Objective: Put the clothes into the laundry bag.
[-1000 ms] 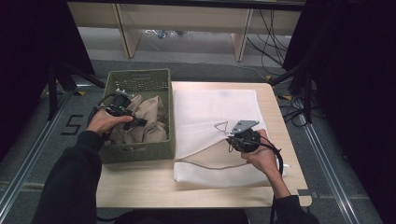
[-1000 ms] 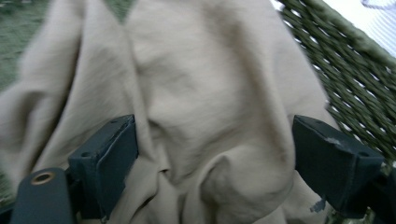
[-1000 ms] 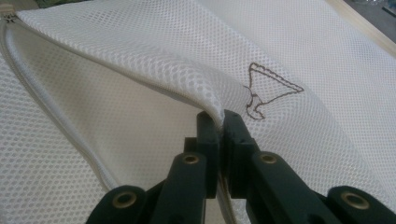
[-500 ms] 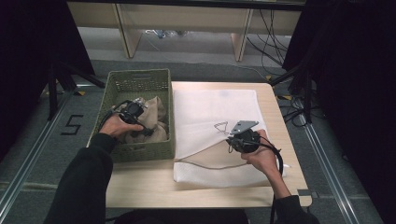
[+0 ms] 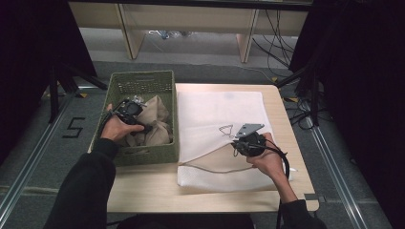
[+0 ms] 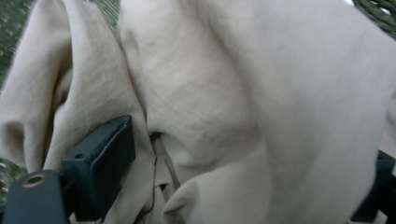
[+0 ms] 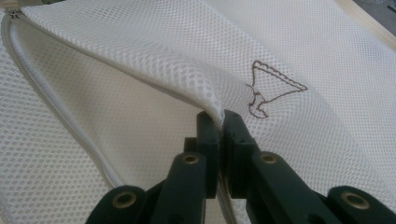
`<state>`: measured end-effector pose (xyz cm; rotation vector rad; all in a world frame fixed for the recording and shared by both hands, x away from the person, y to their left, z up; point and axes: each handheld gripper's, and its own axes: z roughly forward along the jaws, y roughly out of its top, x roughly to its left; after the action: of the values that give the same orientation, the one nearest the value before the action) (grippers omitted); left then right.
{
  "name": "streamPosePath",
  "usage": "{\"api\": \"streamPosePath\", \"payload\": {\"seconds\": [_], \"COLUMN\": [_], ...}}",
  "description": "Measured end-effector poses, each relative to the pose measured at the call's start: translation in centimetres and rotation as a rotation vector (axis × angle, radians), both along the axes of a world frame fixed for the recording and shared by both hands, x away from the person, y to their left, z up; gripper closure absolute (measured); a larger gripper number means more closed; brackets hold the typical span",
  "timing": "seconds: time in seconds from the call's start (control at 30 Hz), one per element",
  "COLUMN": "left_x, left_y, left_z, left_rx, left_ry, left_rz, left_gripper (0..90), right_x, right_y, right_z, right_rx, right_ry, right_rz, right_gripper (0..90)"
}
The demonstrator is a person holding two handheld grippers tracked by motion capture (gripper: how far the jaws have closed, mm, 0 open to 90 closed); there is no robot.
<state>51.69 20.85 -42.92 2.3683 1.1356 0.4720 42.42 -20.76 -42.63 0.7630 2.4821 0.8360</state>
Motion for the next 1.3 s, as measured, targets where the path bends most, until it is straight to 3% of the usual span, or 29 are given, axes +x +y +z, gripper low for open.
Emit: {"api": "streamPosePath", "payload": {"seconds": [0.03, 0.07, 0.17, 0.2, 0.23, 0.3, 0.37, 0.47, 0.77, 0.87, 0.97, 1.0, 1.03, 1.1, 1.3], "left_x": [0.1, 0.2, 0.5, 0.6, 0.8, 1.1, 1.3, 1.2, 0.9, 0.9, 0.9, 0.9, 0.9, 1.0, 1.1], "left_y": [0.4, 0.5, 0.6, 0.6, 0.8, 1.0, 1.2, 1.2, -1.6, -2.0, -2.4, -2.7, -2.7, -2.8, -3.0], "left_z": [0.0, 0.0, -0.2, -0.7, -0.6, -0.9, -1.1, -0.9, -1.8, -1.8, -2.2, -2.5, -2.7, -2.9, -3.4], "left_rx": [0.010, 0.018, 0.008, -0.029, -0.007, -0.065, -0.129, -0.201, -0.095, -0.093, -0.020, -0.015, 0.000, 0.003, 0.031], "left_ry": [0.045, 0.048, 0.019, -0.002, 0.046, 0.106, 0.136, 0.184, 0.183, 0.196, 0.191, 0.184, 0.188, 0.185, 0.180], "left_rz": [-0.014, -0.007, 0.043, 0.042, 0.014, 0.030, 0.035, 0.000, -0.009, -0.010, -0.029, -0.021, -0.026, -0.007, -0.008], "left_gripper": [14.8, 14.8, 13.8, 12.9, 12.0, 10.1, 7.4, 2.2, 0.0, 0.0, 0.0, 0.0, 0.0, 0.0, 0.0], "right_x": [0.0, 0.0, 0.0, 0.0, 0.0, -0.1, -0.1, 0.0, -0.1, 0.0, 0.0, 0.2, 0.0, 0.2, 0.0], "right_y": [0.0, 0.0, 0.0, 0.0, 0.0, 0.0, 0.0, 0.0, 0.0, -0.1, -0.1, -0.1, -0.1, -0.1, -0.1], "right_z": [0.0, 0.0, 0.0, 0.0, 0.0, -0.1, -0.1, -0.1, 0.0, 0.0, 0.0, 0.0, 0.0, 0.0, 0.0], "right_rx": [0.003, 0.001, -0.001, -0.002, -0.001, 0.002, 0.003, 0.002, 0.006, 0.005, 0.007, 0.005, 0.005, -0.001, 0.010], "right_ry": [0.005, 0.005, 0.000, 0.007, 0.011, 0.015, 0.016, 0.015, 0.024, 0.020, 0.015, 0.001, 0.020, 0.002, 0.020], "right_rz": [-0.001, -0.004, 0.002, 0.006, 0.011, -0.004, 0.000, 0.006, -0.011, -0.004, -0.012, 0.002, -0.003, 0.010, -0.005], "right_gripper": [87.2, 87.2, 87.2, 87.2, 87.2, 87.2, 87.1, 87.2, 87.1, 87.1, 87.1, 87.1, 87.0, 87.0, 86.9]}}
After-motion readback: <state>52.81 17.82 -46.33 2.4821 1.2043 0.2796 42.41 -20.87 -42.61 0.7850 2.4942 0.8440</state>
